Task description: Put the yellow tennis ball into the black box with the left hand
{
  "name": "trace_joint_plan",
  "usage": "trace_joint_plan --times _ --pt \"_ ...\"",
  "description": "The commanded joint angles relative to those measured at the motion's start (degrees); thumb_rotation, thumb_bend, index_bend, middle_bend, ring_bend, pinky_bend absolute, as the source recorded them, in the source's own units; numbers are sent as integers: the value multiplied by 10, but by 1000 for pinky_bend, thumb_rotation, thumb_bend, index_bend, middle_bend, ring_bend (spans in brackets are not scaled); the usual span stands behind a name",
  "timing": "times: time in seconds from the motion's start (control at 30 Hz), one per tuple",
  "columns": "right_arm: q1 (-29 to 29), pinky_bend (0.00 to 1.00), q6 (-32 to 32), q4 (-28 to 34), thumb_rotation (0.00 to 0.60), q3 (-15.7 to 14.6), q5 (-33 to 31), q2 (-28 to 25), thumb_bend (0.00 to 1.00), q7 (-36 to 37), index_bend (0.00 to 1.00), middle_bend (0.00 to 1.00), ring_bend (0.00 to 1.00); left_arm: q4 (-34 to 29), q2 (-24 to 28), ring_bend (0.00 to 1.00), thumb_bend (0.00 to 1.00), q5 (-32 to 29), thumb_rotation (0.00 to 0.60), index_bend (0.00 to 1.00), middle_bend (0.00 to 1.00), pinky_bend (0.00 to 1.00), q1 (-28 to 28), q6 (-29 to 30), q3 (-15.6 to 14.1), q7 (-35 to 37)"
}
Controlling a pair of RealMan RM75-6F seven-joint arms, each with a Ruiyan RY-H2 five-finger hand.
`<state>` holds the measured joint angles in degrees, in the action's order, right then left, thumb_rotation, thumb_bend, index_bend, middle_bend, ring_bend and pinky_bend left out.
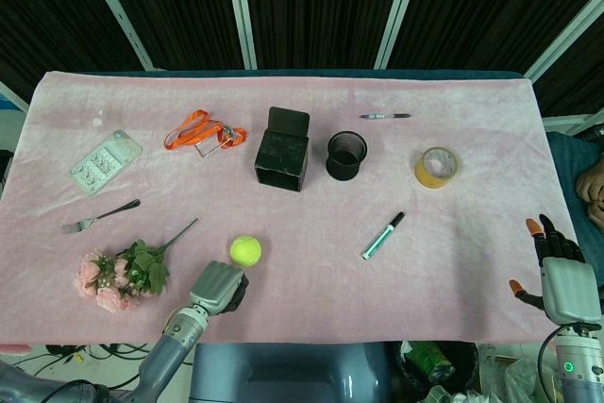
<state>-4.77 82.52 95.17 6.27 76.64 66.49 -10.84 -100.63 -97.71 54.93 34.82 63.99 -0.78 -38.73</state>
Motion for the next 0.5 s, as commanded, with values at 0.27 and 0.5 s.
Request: trace_joint_plan --times 0.27,0.5 --pt "0 165 -1 2 600 1 -5 0 98 -1 78 2 117 19 -1 871 589 -5 600 860 974 946 12 -25 8 4" --pt "0 165 -1 3 600 3 -8 0 97 -1 78 2 116 33 -11 871 589 -12 600 860 975 946 26 -30 20 -10"
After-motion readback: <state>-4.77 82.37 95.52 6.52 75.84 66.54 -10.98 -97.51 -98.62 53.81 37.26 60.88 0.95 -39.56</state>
